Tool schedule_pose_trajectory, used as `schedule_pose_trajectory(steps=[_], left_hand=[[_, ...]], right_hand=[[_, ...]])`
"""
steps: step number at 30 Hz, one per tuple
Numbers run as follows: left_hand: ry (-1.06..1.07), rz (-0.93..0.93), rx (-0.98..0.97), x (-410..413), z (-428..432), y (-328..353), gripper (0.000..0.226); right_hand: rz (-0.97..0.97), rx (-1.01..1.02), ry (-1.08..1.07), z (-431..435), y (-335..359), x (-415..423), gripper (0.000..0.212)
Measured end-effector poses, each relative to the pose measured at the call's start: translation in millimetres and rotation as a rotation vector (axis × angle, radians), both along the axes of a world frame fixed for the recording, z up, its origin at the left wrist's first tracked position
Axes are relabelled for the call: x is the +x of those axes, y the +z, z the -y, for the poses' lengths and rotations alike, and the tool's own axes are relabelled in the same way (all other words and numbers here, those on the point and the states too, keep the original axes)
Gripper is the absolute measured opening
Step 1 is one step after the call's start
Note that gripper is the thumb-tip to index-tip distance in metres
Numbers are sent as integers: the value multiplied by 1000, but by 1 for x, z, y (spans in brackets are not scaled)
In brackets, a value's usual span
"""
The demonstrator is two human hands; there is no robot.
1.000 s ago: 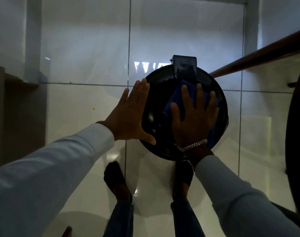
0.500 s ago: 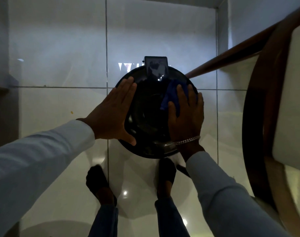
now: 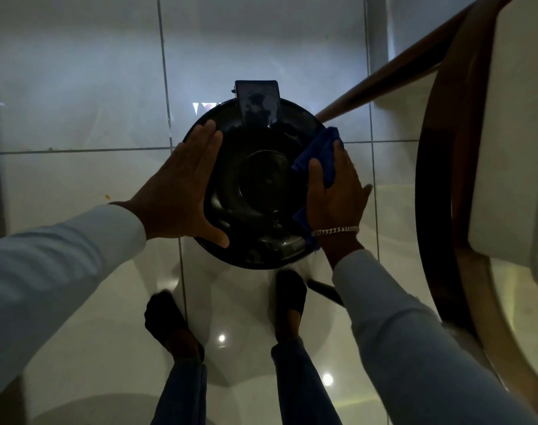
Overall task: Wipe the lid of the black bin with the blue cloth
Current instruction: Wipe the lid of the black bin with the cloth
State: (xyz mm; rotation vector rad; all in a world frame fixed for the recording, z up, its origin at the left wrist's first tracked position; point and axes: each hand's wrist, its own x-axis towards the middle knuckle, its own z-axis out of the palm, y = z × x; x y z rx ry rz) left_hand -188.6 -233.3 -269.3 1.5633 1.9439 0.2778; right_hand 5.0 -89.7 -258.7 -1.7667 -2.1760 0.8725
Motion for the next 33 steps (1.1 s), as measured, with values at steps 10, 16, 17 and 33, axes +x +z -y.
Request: schedule_pose_trajectory(steps=[10, 16, 17, 33], left_hand=[[42, 29, -43, 4, -3, 0, 153], [27, 14, -29, 1, 0, -7, 151], [16, 5, -28, 1, 0, -8, 150], [-33, -34, 104, -6, 3, -6, 119]], right_hand=[[13, -81, -379, 96, 7, -10, 70], [-33, -167, -440, 154, 2, -43, 76], [-21, -140, -405, 159, 0, -46, 75], [207, 312, 758, 128, -21, -1, 60]])
